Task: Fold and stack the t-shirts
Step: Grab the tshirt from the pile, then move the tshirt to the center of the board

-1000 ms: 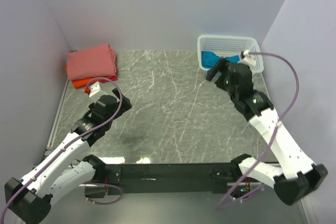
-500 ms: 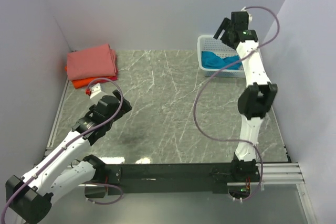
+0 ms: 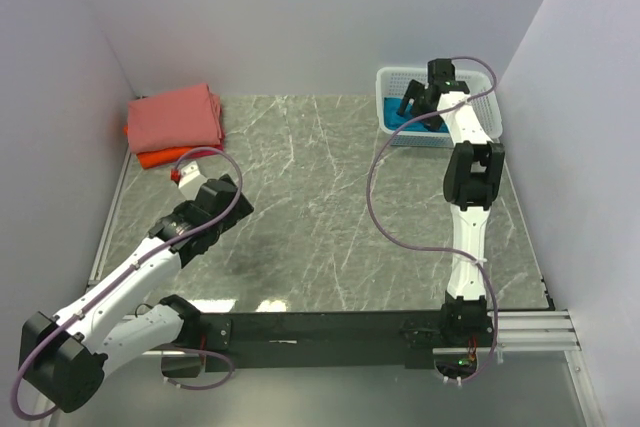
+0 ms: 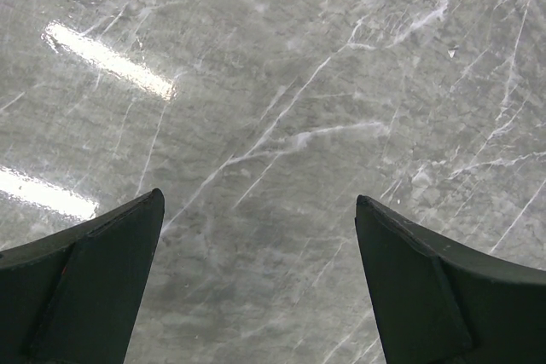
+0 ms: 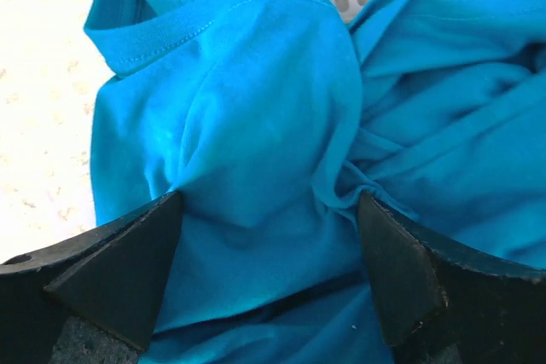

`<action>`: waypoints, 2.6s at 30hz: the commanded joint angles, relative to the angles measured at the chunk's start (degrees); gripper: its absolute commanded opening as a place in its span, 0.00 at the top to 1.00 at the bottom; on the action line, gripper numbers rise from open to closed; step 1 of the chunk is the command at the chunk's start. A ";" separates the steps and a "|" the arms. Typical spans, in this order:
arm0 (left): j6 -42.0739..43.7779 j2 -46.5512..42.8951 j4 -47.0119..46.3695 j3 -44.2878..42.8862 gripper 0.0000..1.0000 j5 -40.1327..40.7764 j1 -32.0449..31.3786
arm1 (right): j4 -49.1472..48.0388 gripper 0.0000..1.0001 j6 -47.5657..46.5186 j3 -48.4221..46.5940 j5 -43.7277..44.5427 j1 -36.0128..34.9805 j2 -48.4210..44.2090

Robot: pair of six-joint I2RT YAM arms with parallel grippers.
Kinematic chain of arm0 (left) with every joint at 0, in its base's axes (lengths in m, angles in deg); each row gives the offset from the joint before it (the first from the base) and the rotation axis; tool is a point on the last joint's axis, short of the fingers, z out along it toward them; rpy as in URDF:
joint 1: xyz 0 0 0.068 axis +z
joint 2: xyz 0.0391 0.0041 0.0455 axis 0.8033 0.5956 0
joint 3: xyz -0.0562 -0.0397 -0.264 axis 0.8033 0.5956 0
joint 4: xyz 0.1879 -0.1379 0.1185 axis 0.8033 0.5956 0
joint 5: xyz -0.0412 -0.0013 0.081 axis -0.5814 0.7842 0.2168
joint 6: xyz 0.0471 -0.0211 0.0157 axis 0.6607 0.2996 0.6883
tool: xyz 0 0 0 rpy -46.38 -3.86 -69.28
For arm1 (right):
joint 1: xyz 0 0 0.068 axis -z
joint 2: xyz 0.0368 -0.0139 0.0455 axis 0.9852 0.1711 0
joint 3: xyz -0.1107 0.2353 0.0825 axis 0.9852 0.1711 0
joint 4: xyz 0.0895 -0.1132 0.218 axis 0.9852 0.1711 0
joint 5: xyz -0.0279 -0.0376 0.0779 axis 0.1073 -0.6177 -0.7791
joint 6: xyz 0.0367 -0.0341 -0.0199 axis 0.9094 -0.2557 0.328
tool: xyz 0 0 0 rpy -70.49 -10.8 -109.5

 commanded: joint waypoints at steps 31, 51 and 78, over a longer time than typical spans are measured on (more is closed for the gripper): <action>0.76 -2.80 -1.27 -2.46 0.01 1.90 -0.26 | -20.83 1.00 2.73 15.07 -3.69 -3.17 -37.29; -1.88 -9.39 4.09 -5.01 0.01 4.45 -0.26 | -20.73 1.00 -3.61 -2.86 -4.55 -29.45 -52.94; -7.94 -6.95 11.65 -0.97 0.00 0.58 -0.26 | -21.36 0.28 18.28 84.07 14.77 -12.14 -73.60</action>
